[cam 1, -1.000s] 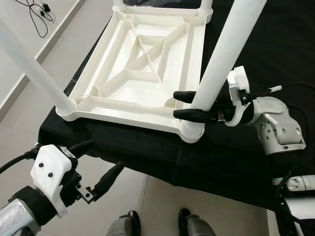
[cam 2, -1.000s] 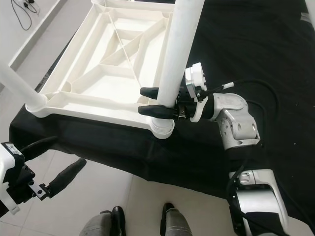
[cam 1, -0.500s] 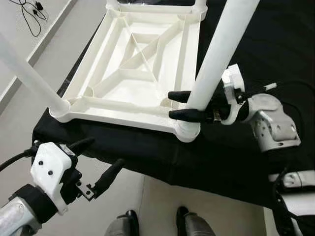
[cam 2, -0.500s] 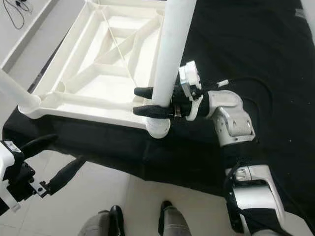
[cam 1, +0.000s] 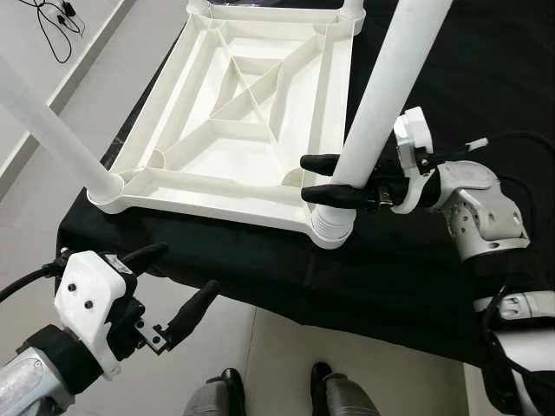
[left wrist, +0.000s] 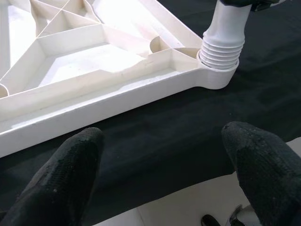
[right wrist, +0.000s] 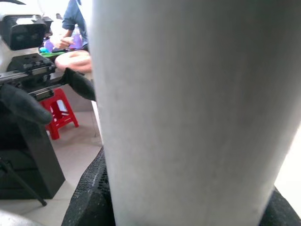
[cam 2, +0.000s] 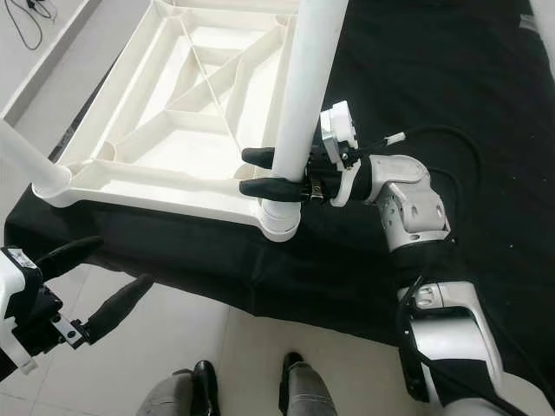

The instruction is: Building children table

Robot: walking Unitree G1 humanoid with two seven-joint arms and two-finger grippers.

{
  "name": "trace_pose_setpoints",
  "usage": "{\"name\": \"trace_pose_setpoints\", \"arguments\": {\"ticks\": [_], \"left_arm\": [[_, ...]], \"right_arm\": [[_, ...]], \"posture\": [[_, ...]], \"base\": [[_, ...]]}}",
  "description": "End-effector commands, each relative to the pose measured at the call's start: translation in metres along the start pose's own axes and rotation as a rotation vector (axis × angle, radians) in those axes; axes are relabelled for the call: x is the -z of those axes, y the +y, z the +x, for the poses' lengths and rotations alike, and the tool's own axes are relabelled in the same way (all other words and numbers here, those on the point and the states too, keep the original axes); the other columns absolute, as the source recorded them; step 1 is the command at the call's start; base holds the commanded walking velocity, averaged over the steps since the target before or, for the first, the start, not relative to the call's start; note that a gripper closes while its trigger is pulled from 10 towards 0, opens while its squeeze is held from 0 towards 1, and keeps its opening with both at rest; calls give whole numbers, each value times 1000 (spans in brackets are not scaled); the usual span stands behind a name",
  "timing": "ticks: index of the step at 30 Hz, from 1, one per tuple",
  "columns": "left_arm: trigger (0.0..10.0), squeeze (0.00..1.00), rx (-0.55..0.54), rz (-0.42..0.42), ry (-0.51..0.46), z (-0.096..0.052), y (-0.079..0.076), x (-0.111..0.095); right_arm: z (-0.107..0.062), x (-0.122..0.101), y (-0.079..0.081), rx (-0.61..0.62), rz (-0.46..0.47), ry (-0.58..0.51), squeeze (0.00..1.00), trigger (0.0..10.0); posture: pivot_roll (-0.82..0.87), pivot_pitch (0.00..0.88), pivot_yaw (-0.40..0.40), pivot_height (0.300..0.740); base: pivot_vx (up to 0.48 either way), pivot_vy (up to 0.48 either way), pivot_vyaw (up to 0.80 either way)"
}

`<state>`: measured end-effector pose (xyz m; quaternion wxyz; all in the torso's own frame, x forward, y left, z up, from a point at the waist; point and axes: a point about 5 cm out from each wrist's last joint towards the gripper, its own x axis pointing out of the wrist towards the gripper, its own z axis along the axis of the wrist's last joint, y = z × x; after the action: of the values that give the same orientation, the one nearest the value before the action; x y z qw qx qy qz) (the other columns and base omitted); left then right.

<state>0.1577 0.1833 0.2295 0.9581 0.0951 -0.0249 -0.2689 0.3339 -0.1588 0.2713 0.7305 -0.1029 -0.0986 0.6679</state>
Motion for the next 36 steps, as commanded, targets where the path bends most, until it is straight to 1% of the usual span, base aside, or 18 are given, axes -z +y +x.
{"name": "trace_pose_setpoints", "arguments": {"ticks": [1, 2, 3, 4, 5, 7, 10, 12, 14, 16, 24, 29, 33, 35, 36], "left_arm": [[10000, 0, 23, 13, 11, -2, -4, -1], [10000, 0, 23, 13, 11, -2, -4, -1], [10000, 0, 23, 13, 11, -2, -4, -1], [10000, 0, 23, 13, 11, -2, -4, -1], [10000, 0, 23, 13, 11, -2, -4, -1], [10000, 0, 22, 13, 12, -1, -4, 0], [10000, 0, 22, 13, 12, -1, -4, 0], [10000, 0, 22, 14, 12, -1, -3, 0], [10000, 0, 22, 14, 12, -1, -3, 0], [10000, 0, 22, 15, 11, -1, -3, -1], [10000, 0, 20, 15, 8, 0, -4, -1], [10000, 0, 20, 14, 7, 0, -4, -1], [10000, 0, 19, 14, 7, 0, -4, -1], [10000, 0, 20, 13, 8, 0, -4, -1], [10000, 0, 20, 13, 8, 0, -4, -1]], "right_arm": [[-4, 27, 11, -37, 85, 106, 0, 10000], [-3, 26, 16, -67, 80, 113, 0, 10000], [-3, 26, 16, -67, 80, 113, 0, 10000], [-3, 28, 20, -96, 68, 138, 0, 10000], [-3, 28, 20, -96, 68, 138, 0, 10000], [-3, 31, 27, -134, 41, 193, 0, 10000], [-3, 31, 27, -134, 41, 193, 0, 10000], [-3, 33, 29, -147, 23, 225, 0, 10000], [-3, 33, 29, -147, 23, 225, 0, 10000], [-2, 36, 31, -169, 1, 269, 0, 10000], [-2, 38, 35, -207, -19, 325, 0, 10000], [-2, 38, 34, -200, -20, 329, 0, 10000], [0, 38, 32, -167, -6, 305, 0, 10000], [1, 40, 24, -72, 19, 290, 0, 10000], [1, 40, 24, -72, 19, 290, 0, 10000]], "posture": [[91, 381, 25, 740], [91, 381, 25, 740], [91, 381, 25, 740], [90, 381, 26, 740], [90, 381, 26, 740], [88, 380, 27, 740], [88, 380, 27, 740], [88, 379, 26, 740], [88, 379, 26, 740], [88, 379, 24, 740], [85, 379, 20, 740], [84, 379, 18, 740], [83, 379, 19, 740], [81, 374, 18, 740], [81, 374, 18, 740]], "base": [[0, 0, 0], [0, 0, 0], [0, 0, 0], [0, 0, 0], [0, 0, 0], [0, 0, 0], [0, 0, 0], [0, 0, 0], [0, 0, 0], [0, 0, 0], [0, 0, 0], [0, 0, 0], [0, 0, 0], [0, 0, 0], [0, 0, 0]]}}
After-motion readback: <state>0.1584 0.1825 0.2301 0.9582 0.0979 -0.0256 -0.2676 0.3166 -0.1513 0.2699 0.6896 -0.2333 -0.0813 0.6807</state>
